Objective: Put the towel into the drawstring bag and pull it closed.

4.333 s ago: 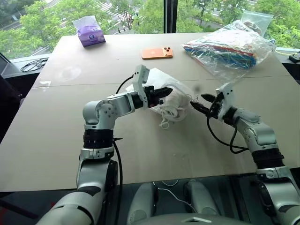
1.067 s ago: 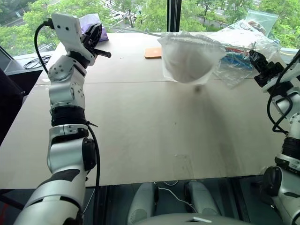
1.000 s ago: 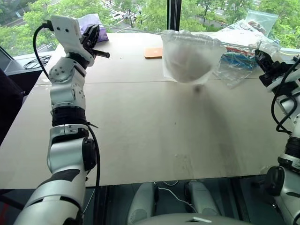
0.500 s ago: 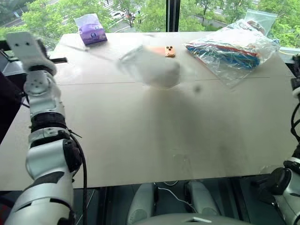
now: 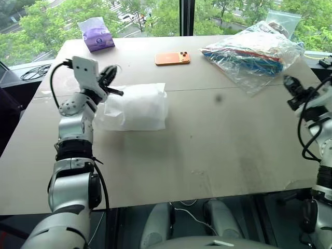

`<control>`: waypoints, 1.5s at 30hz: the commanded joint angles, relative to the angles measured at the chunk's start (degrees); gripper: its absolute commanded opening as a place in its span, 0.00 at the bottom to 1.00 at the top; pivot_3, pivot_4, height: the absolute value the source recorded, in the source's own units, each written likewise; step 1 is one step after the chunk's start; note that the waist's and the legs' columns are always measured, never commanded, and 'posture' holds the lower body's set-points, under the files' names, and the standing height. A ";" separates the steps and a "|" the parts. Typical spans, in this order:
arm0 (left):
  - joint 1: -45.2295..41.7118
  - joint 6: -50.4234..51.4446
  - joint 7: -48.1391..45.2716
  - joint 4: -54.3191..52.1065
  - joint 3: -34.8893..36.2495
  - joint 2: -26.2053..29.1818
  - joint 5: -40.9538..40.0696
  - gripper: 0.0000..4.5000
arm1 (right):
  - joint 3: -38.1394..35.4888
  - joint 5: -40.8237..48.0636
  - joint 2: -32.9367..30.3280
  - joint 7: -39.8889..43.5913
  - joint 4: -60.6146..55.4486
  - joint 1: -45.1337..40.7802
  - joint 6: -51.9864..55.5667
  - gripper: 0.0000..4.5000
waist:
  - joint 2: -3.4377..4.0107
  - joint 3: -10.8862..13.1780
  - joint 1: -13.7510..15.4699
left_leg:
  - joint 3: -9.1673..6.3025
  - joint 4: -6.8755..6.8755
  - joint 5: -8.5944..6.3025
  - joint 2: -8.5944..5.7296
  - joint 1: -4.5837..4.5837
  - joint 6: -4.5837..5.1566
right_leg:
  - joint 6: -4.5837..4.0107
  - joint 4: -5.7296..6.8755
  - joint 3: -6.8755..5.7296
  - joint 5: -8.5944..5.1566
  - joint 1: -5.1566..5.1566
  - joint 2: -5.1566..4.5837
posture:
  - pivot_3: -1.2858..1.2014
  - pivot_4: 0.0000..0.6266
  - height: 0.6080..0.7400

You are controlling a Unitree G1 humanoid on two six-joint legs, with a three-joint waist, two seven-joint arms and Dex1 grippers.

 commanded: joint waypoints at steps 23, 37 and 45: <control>12.44 20.50 -3.60 -11.87 -1.02 7.94 1.09 0.88 | 2.55 0.48 0.53 6.50 -8.63 3.38 5.53 0.93 | -0.08 -0.04 2.63 | -0.20 0.17 0.00 -0.05 0.03 -0.01 | 0.00 0.24 -0.20 -0.01 0.10 -0.16 | 0.52 0.24 1.00; 11.75 35.83 -15.83 -39.56 -8.81 -0.50 -14.68 0.88 | 9.65 -2.57 -0.43 7.51 -16.25 8.62 8.84 0.93 | -0.09 -0.02 1.43 | -0.13 0.24 0.00 -0.03 0.09 0.00 | -0.01 0.36 -0.04 -0.02 0.09 -0.05 | 0.52 0.24 1.00; 16.43 34.35 -17.01 -40.21 -11.98 2.91 -11.77 0.89 | 24.15 -16.67 -1.93 9.56 -18.53 9.19 4.38 0.97 | -0.08 -0.02 1.34 | -0.11 0.23 0.00 -0.01 0.11 0.00 | -0.01 0.39 0.00 -0.03 0.04 0.03 | 0.52 0.24 1.00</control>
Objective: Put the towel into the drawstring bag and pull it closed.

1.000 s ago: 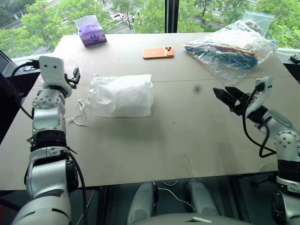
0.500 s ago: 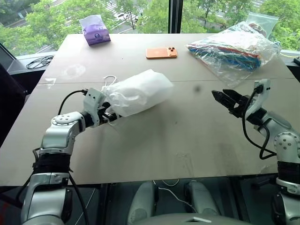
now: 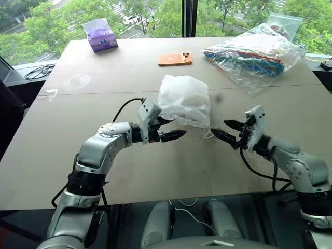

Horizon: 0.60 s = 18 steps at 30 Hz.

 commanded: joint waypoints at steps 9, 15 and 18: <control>4.10 -1.58 -0.33 -3.51 1.90 3.24 1.14 0.89 | 11.32 -13.65 0.37 5.40 0.34 -3.81 -7.91 0.97 | -0.01 0.00 0.34 | -0.04 0.02 0.00 -0.01 -0.05 0.00 | 0.01 -0.09 -0.04 0.00 0.01 -0.04 | 0.52 0.24 1.00; 8.76 4.38 -9.77 -8.73 8.74 11.50 -8.46 0.89 | 15.41 -21.16 2.60 5.49 5.90 -6.83 -11.84 0.97 | -0.03 0.03 -0.05 | -0.04 0.00 0.00 0.06 -0.03 -0.01 | -0.01 -0.05 -0.04 -0.01 -0.02 0.02 | 0.52 0.24 1.00; 9.35 4.69 -12.52 -6.68 13.49 15.42 -10.98 0.89 | 15.27 -21.48 3.27 6.46 6.13 -6.33 -11.58 0.97 | -0.02 0.03 0.17 | -0.07 -0.01 0.00 0.07 -0.03 -0.01 | -0.02 -0.05 -0.08 -0.02 -0.03 0.02 | 0.52 0.24 1.00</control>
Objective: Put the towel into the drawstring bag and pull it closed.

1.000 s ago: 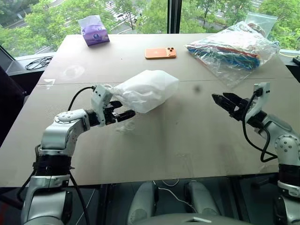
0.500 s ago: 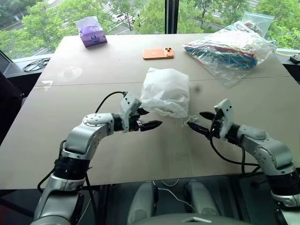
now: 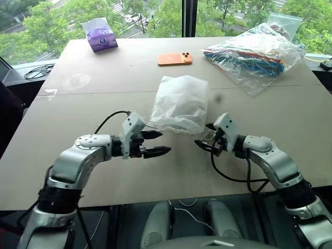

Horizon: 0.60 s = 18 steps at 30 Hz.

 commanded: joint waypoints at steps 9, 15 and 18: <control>-8.40 -22.06 5.07 15.08 1.54 -2.95 13.12 0.90 | -2.27 -1.78 1.22 0.80 -1.19 0.58 -0.78 0.08 | -0.03 -0.02 0.43 | -0.01 0.02 0.00 -0.12 -0.02 0.00 | 0.02 -0.15 -0.04 0.01 0.09 -0.08 | 0.52 0.24 1.00; -10.03 -32.61 0.98 22.56 -6.93 -4.00 21.91 0.90 | -4.40 -1.42 0.40 0.40 -2.48 0.98 0.35 0.02 | -0.02 -0.02 0.32 | 0.01 0.00 0.00 -0.16 -0.03 0.00 | 0.01 -0.15 -0.05 0.02 0.06 -0.03 | 0.52 0.24 1.00; -12.56 -39.31 1.79 28.78 -9.06 -5.10 26.28 0.90 | -5.38 -1.28 0.17 0.24 -3.15 1.40 0.85 0.02 | -0.03 -0.02 0.36 | 0.01 0.00 0.00 -0.17 -0.02 0.00 | 0.01 -0.12 -0.06 0.01 0.07 -0.03 | 0.52 0.24 1.00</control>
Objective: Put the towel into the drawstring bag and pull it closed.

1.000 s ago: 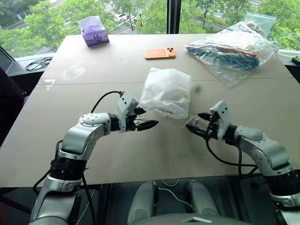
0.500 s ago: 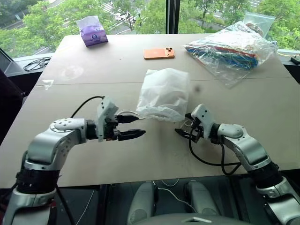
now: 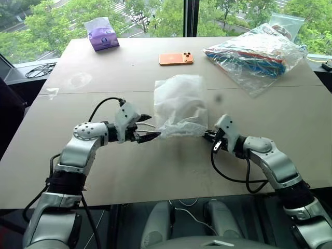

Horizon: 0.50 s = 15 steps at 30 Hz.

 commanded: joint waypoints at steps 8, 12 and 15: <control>-4.21 -10.91 -3.35 12.45 3.04 4.14 3.75 0.90 | -3.63 0.69 0.22 -1.24 -5.47 2.77 1.81 0.02 | 0.00 0.00 -0.27 | -0.01 0.00 0.00 0.04 -0.01 0.01 | 0.01 0.03 0.00 0.00 -0.02 0.00 | 0.52 0.24 1.00; -4.04 -12.56 -5.14 16.76 2.21 6.89 5.25 0.90 | -3.50 0.60 0.39 -1.23 -5.65 3.12 1.89 0.02 | 0.02 -0.01 -0.44 | 0.02 0.00 0.00 0.06 0.05 0.01 | 0.00 0.12 0.04 -0.01 -0.04 0.07 | 0.52 0.24 1.00; -4.72 -13.00 -3.87 19.11 2.31 6.14 5.94 0.90 | -3.52 0.57 0.51 -1.05 -5.45 2.68 2.05 0.02 | -0.01 -0.02 0.13 | 0.00 0.02 0.00 0.11 0.03 0.01 | 0.01 0.11 0.01 -0.01 -0.01 0.00 | 0.52 0.24 1.00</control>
